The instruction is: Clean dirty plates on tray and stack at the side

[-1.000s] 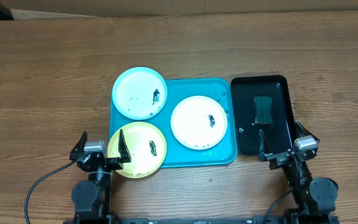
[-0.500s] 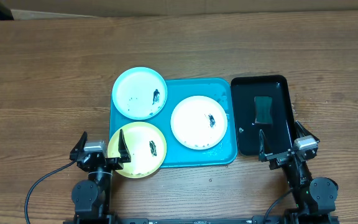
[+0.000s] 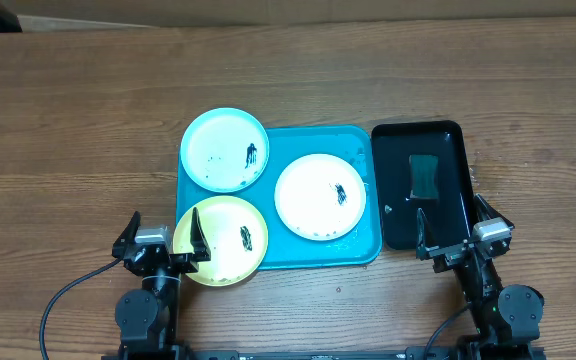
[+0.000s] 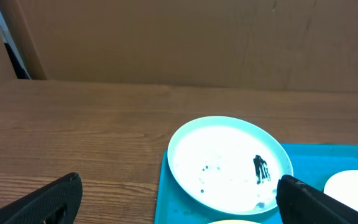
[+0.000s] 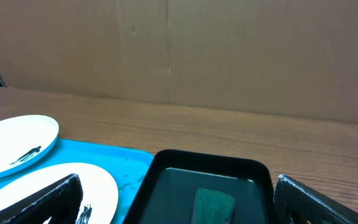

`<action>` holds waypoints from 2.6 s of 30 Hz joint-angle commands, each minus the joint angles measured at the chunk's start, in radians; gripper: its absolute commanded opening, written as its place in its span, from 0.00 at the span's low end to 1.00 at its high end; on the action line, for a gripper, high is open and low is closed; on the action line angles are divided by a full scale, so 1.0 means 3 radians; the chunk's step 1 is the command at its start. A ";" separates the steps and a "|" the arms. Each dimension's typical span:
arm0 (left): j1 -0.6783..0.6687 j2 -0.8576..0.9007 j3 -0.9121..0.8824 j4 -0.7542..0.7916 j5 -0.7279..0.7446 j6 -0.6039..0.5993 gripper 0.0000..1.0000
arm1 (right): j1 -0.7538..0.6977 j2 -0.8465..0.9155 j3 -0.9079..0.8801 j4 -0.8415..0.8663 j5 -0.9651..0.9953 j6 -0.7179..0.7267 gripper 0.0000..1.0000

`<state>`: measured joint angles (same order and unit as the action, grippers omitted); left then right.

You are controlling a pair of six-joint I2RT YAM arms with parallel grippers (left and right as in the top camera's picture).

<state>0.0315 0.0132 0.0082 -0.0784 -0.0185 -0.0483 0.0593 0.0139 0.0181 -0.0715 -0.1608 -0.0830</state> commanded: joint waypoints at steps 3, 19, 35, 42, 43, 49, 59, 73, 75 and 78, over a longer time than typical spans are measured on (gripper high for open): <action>-0.0019 -0.0025 -0.0011 0.0005 0.0037 0.0064 1.00 | -0.0009 -0.0024 -0.0034 0.0018 -0.0018 -0.0011 1.00; -0.0019 -0.0025 -0.0011 0.0005 0.0037 0.0064 1.00 | -0.0009 -0.0024 -0.0034 0.0018 -0.0018 -0.0011 1.00; -0.0020 -0.0025 -0.0011 0.0006 0.0043 0.0061 1.00 | -0.0009 -0.0024 -0.0034 0.0018 -0.0018 -0.0011 1.00; -0.0019 0.0078 -0.0010 0.0020 0.0160 0.0062 1.00 | -0.0009 -0.0024 -0.0034 0.0018 -0.0018 -0.0011 1.00; -0.0020 0.0093 -0.0006 0.0005 0.0262 0.0061 1.00 | -0.0009 -0.0024 -0.0034 0.0018 -0.0018 -0.0011 1.00; -0.0019 0.0337 0.0495 -0.0495 0.0393 0.0062 1.00 | -0.0009 -0.0024 -0.0034 0.0018 -0.0018 -0.0011 1.00; -0.0022 0.2344 0.2906 -0.2256 0.0641 -0.0211 1.00 | -0.0009 -0.0024 -0.0034 0.0018 -0.0018 -0.0011 1.00; -0.0094 0.4833 0.4538 -0.3607 0.2061 -0.0214 0.04 | -0.0009 -0.0024 -0.0034 0.0018 -0.0018 -0.0011 1.00; -0.0188 0.5038 0.4500 -0.3613 0.2046 -0.0215 0.04 | -0.0009 -0.0024 -0.0034 0.0018 -0.0018 -0.0011 1.00; -0.0346 0.5300 0.4487 -0.3618 0.2046 -0.0216 0.04 | -0.0009 -0.0024 -0.0034 0.0018 -0.0018 -0.0011 1.00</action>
<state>-0.0288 1.5505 1.3628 -1.1576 0.5282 -0.1062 0.0597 0.0139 0.0181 -0.0715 -0.1608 -0.0826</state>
